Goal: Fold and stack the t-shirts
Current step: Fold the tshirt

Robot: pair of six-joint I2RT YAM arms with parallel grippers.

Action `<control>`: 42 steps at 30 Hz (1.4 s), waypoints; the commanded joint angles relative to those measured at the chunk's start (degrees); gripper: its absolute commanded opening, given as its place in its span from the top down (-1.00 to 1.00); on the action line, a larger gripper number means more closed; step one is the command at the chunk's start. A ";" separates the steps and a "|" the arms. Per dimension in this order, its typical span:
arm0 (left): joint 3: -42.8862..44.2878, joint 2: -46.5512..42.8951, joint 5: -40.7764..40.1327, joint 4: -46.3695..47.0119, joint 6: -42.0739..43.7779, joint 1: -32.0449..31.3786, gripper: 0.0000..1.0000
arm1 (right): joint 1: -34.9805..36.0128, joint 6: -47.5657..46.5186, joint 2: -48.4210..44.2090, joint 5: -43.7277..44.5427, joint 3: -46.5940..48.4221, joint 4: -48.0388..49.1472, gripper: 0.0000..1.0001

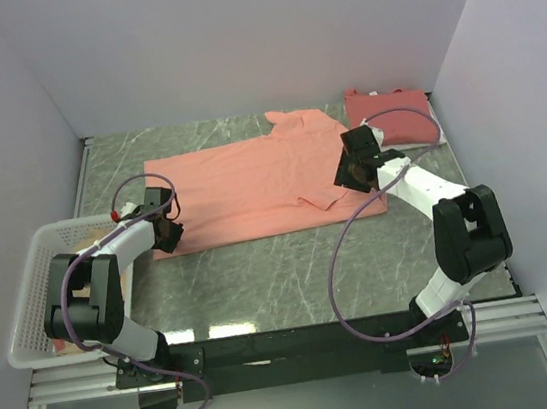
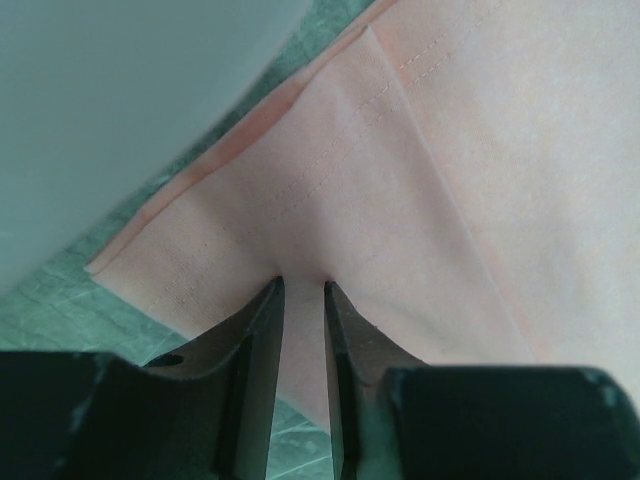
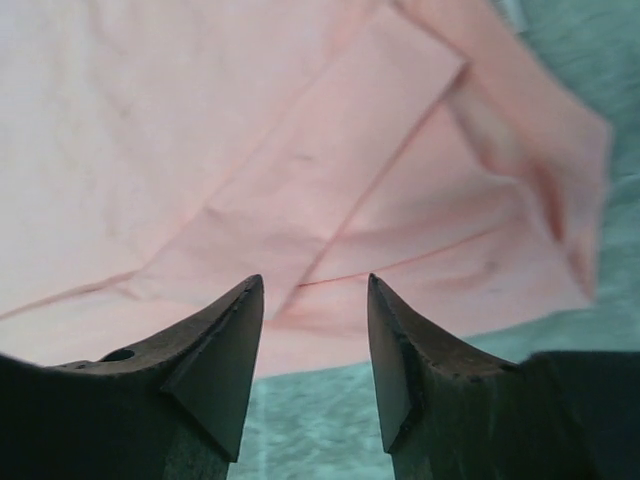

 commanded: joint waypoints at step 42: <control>1.29 -0.65 1.36 0.35 2.44 2.42 0.44 | 2.29 15.02 15.15 -11.52 3.50 17.76 0.81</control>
